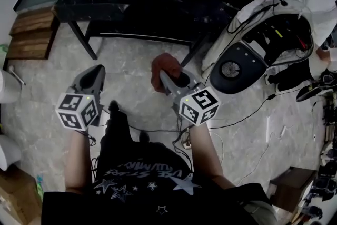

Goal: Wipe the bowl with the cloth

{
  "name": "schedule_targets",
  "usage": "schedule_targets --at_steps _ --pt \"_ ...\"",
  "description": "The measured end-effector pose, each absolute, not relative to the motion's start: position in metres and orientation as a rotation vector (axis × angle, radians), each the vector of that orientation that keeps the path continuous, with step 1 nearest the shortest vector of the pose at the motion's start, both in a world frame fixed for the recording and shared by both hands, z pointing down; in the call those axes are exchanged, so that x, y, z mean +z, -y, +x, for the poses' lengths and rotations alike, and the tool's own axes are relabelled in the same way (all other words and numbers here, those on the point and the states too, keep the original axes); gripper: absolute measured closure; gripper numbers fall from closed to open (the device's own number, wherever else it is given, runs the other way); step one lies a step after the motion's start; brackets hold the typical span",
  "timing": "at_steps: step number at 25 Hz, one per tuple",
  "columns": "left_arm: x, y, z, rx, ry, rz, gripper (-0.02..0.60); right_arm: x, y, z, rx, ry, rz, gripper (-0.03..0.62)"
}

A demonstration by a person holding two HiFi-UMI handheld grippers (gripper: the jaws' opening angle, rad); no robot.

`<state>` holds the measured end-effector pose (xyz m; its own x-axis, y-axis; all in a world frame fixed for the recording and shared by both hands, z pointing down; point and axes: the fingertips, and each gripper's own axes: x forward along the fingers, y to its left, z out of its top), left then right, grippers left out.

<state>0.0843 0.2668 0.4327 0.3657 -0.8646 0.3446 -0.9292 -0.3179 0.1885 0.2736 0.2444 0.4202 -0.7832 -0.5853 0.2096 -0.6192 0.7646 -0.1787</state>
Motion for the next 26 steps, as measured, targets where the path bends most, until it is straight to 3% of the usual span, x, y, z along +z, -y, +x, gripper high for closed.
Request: schedule_targets --at_steps 10,26 --pt "0.417 -0.339 0.116 0.227 1.638 2.241 0.561 0.413 -0.303 0.298 0.348 2.851 0.876 0.534" --pt "0.413 -0.357 0.13 0.247 1.63 2.236 0.561 0.409 -0.321 0.309 0.364 2.835 0.872 0.534"
